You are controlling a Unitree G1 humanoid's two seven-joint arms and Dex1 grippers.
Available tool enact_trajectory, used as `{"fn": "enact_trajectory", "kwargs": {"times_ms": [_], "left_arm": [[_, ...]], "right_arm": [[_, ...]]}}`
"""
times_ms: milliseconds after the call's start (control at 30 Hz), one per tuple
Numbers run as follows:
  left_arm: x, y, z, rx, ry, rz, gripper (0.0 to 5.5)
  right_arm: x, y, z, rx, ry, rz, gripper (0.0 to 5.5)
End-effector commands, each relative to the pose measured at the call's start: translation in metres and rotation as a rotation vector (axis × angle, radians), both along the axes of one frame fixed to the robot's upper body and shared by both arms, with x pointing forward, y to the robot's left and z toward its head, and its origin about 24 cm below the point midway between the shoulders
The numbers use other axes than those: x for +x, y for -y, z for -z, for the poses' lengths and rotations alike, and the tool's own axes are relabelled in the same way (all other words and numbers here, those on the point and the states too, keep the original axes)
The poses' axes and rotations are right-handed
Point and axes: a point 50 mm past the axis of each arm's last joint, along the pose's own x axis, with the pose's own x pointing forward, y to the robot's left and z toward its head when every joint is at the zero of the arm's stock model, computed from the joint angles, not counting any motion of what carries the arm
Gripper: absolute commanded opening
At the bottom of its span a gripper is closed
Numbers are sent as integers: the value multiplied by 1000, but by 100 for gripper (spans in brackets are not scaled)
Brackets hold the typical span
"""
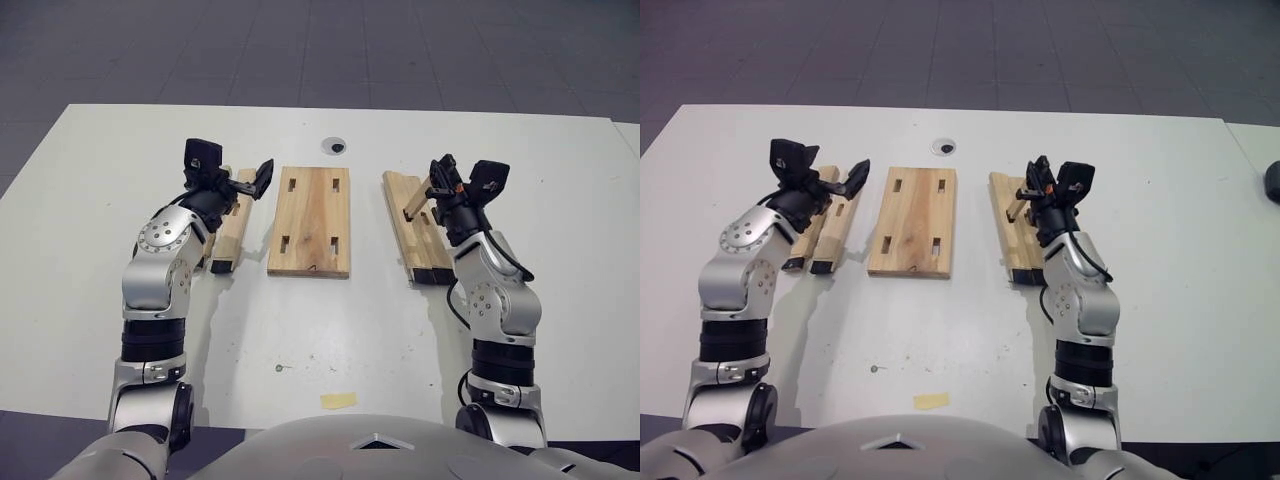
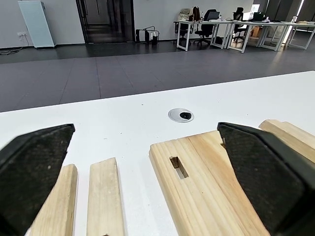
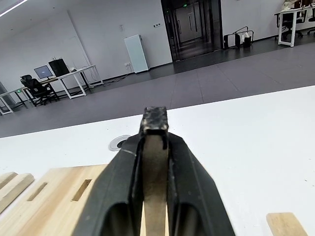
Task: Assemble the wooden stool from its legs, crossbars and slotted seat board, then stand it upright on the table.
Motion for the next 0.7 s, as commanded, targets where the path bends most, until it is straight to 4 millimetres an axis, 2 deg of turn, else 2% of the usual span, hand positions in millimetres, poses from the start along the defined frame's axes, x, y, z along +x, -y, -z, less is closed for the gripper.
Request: {"fn": "enact_trajectory", "kwargs": {"times_ms": [33, 200, 400, 500, 600, 700], "left_arm": [[-7, 0, 8, -9, -23, -33, 540], [-12, -1, 13, -17, -33, -55, 540], [-13, -2, 16, -2, -46, -46, 540], [-11, -3, 15, 0, -44, -51, 540], [-8, -1, 14, 4, -42, -42, 540], [-8, 0, 14, 3, -42, -31, 540]], "right_arm": [[0, 2, 0, -25, -23, -37, 41], [0, -3, 1, -46, -37, -90, 41], [-10, 0, 42, -109, -136, -179, 41], [-16, -1, 54, -152, -144, -199, 41], [-17, -5, 51, -165, -100, -206, 41], [-9, -6, 31, -167, -1, -186, 41]]}}
